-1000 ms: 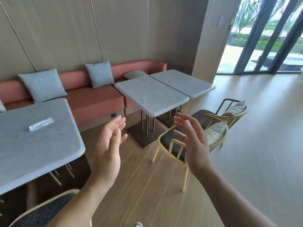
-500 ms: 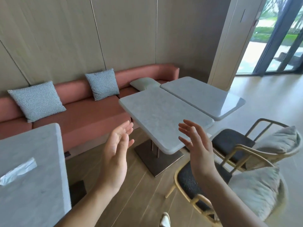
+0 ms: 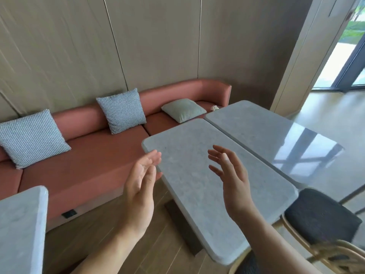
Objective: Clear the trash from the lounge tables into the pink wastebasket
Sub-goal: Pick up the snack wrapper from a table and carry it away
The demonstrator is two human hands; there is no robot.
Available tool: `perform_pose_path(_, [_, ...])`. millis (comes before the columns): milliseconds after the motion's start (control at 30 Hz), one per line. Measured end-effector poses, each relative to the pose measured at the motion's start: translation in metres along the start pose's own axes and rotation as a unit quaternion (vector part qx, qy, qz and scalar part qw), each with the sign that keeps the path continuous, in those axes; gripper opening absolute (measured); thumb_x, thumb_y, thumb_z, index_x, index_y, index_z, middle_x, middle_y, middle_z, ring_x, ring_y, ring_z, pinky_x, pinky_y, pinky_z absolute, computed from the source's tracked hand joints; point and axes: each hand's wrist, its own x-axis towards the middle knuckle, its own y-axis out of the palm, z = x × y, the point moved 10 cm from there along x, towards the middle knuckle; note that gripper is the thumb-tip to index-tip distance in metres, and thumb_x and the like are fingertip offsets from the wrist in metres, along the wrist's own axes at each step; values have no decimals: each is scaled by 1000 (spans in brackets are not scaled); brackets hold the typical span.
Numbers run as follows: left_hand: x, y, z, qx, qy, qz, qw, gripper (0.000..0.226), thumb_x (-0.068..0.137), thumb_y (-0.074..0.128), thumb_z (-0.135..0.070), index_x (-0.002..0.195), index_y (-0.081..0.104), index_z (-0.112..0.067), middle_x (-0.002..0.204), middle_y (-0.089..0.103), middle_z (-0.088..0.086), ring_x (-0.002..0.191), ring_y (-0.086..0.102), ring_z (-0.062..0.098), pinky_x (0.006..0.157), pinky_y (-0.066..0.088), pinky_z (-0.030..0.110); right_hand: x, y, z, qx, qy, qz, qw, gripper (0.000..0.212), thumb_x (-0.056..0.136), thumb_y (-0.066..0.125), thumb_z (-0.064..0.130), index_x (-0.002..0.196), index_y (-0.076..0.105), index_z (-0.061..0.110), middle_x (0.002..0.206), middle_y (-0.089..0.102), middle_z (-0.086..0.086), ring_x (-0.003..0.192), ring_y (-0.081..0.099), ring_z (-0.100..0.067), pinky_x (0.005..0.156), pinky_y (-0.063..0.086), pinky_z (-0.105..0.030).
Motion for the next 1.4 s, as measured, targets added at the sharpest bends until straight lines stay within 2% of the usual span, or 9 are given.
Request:
perform_pose_path(133, [65, -1, 29, 4, 2, 19, 1000, 39, 98, 51, -51, 131, 64, -34, 140, 68, -9, 137, 60, 13, 107, 51, 42, 64, 14, -20, -6, 5, -20, 1000, 38, 102, 49, 50, 127, 66, 28, 124, 72, 15, 124, 67, -13, 105, 55, -38])
perform_pose_path(267, [135, -10, 57, 11, 2, 49, 999, 30, 99, 50, -53, 124, 67, -54, 141, 67, -10, 137, 59, 12, 104, 55, 31, 115, 40, -47, -11, 9, -42, 999, 37, 102, 49, 50, 126, 67, 29, 124, 73, 14, 123, 67, -13, 105, 55, -38])
perform_pose_path(567, [271, 1, 106, -18, -4, 190, 982, 29, 102, 47, -54, 125, 65, -56, 140, 66, -15, 137, 58, 8, 105, 51, 39, 190, 85, -70, -29, -25, -171, 985, 30, 102, 53, 44, 123, 68, 29, 121, 74, 12, 122, 68, -15, 106, 56, -44])
perform_pose_path(700, [301, 40, 113, -41, 3, 282, 959, 38, 101, 48, -69, 131, 63, -50, 143, 65, -13, 138, 58, 9, 106, 50, 44, 185, 64, -49, -33, -56, -269, 961, 38, 93, 58, 52, 120, 70, 28, 118, 76, 7, 121, 68, -18, 103, 56, -44])
perform_pose_path(833, [309, 72, 127, -65, -4, 338, 939, 42, 97, 49, -76, 131, 61, -54, 143, 64, -13, 137, 58, 11, 107, 51, 50, 162, 44, -37, -52, -67, -340, 937, 30, 97, 54, 35, 119, 70, 23, 114, 76, 4, 120, 69, -21, 106, 53, -51])
perform_pose_path(933, [312, 83, 136, -78, -2, 358, 931, 44, 98, 49, -75, 133, 60, -52, 143, 64, -13, 137, 59, 11, 106, 52, 52, 151, 37, -33, -65, -64, -371, 924, 31, 97, 53, 36, 120, 70, 24, 116, 76, 2, 121, 68, -21, 108, 53, -52])
perform_pose_path(1133, [330, 80, 145, -95, -9, 348, 933, 43, 98, 51, -74, 132, 62, -50, 143, 64, -10, 139, 58, 14, 105, 51, 50, 167, 40, -39, -64, -67, -367, 926, 45, 89, 57, 55, 121, 70, 26, 121, 76, 3, 122, 69, -19, 106, 55, -49])
perform_pose_path(1300, [358, 46, 157, -89, -21, 288, 953, 37, 101, 52, -67, 131, 64, -50, 144, 65, -7, 139, 58, 13, 104, 51, 44, 225, 57, -66, -40, -54, -315, 947, 29, 98, 53, 38, 119, 70, 26, 118, 76, 1, 120, 69, -21, 106, 54, -54])
perform_pose_path(1400, [388, 19, 171, -78, -35, 259, 962, 31, 101, 49, -54, 128, 65, -52, 142, 66, -8, 138, 59, 12, 103, 50, 40, 260, 86, -85, -37, -40, -280, 958, 30, 99, 53, 40, 119, 70, 26, 119, 76, 1, 120, 69, -21, 106, 54, -53])
